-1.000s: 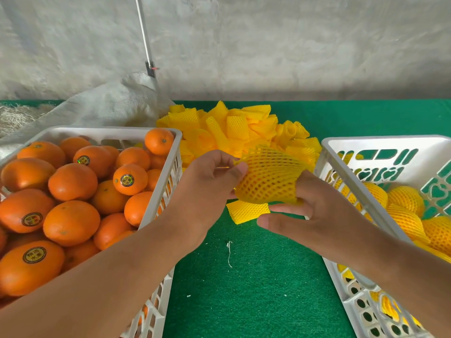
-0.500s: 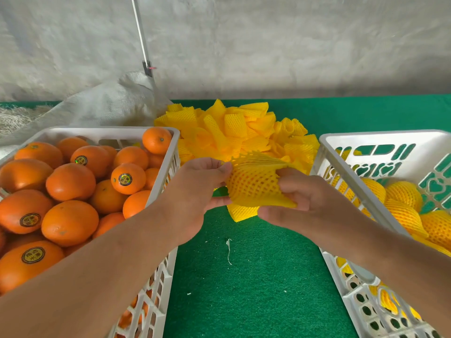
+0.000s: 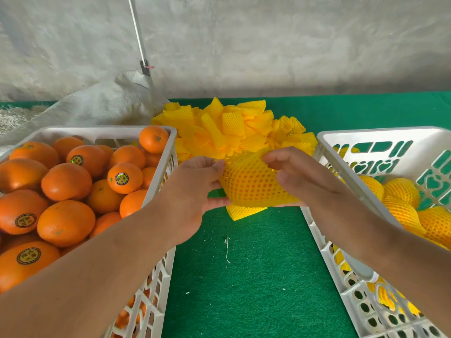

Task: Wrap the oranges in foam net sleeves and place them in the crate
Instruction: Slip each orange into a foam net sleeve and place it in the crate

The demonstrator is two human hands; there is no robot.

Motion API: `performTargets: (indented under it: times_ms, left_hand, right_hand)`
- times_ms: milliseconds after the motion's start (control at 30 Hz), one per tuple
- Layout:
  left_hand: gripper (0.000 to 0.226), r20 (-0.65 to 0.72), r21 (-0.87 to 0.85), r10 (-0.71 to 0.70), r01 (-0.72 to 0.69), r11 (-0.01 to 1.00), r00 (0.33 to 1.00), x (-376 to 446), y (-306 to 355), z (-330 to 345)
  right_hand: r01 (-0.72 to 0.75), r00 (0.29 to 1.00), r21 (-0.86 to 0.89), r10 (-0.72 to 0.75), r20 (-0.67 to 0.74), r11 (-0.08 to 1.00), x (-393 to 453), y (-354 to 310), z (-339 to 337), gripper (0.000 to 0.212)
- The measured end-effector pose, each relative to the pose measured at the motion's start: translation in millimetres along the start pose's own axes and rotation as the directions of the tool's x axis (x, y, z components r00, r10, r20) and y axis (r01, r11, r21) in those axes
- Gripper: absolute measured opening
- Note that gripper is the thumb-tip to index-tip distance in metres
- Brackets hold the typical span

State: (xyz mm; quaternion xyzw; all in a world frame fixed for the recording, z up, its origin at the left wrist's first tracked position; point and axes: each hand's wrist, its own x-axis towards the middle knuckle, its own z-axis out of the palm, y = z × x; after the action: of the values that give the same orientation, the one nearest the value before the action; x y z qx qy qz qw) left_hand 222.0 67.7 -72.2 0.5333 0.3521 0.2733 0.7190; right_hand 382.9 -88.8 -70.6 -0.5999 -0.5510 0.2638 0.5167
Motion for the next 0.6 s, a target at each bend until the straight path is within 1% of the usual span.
performTargets:
  times_ms: [33, 67, 133, 200, 267, 333, 400, 467, 533, 600]
  left_hand:
    - [0.019, 0.011, -0.009, -0.002, 0.002, 1.0, 1.0, -0.7, 0.2, 0.8]
    - [0.019, 0.023, -0.014, -0.002, 0.003, 1.0, 1.0, -1.3, 0.2, 1.6]
    - [0.019, 0.04, -0.018, 0.0, 0.0, 1.0, 0.999, -1.7, -0.6, 2.3]
    - [0.019, 0.042, -0.017, 0.0, 0.001, 1.0, 0.999, -1.3, -1.0, 2.3]
    - [0.019, 0.04, -0.01, 0.003, -0.003, 1.0, 0.999, -0.4, -0.9, 1.4]
    - [0.018, 0.023, -0.001, 0.009, -0.009, 1.0, 1.0, 0.1, -0.6, 0.2]
    - [0.018, 0.006, 0.018, 0.018, -0.019, 1.0, 1.0, 0.3, -0.5, -0.5]
    - [0.016, 0.007, 0.045, 0.031, -0.031, 0.998, 1.0, -0.1, -0.3, -0.8]
    - [0.016, 0.015, 0.056, 0.04, -0.041, 0.998, 0.999, -1.0, -0.4, -0.6]
    - [0.016, 0.02, 0.052, 0.048, -0.049, 0.997, 0.999, -2.1, 0.0, 0.0]
  right_hand:
    - [-0.002, 0.999, 0.001, 0.002, -0.047, 1.0, 0.4, -0.1, -0.9, 0.024]
    - [0.002, 0.995, -0.035, -0.006, -0.095, 0.999, 1.6, -0.5, -1.3, 0.027]
    - [-0.007, 0.99, -0.109, -0.008, -0.138, 0.994, 4.8, 0.4, -1.5, 0.032]
    - [-0.016, 0.992, -0.154, -0.005, -0.13, 0.988, 6.2, 1.1, -0.2, 0.037]
    - [-0.026, 0.994, -0.2, 0.004, -0.109, 0.979, 4.9, 1.9, -0.8, 0.046]
    - [-0.032, 0.998, -0.25, 0.018, -0.056, 0.968, 2.3, 2.2, -1.4, 0.06]
    - [-0.007, 1.0, -0.306, 0.011, 0.014, 0.952, 0.5, 2.6, -0.8, 0.065]
    - [0.041, 0.999, -0.359, -0.025, 0.047, 0.932, 0.9, 2.2, 0.4, 0.058]
    - [0.072, 0.997, -0.424, -0.063, 0.033, 0.903, 2.5, -0.5, 0.3, 0.047]
    - [0.066, 0.998, -0.52, -0.068, 0.015, 0.852, 3.1, -4.3, -1.1, 0.041]
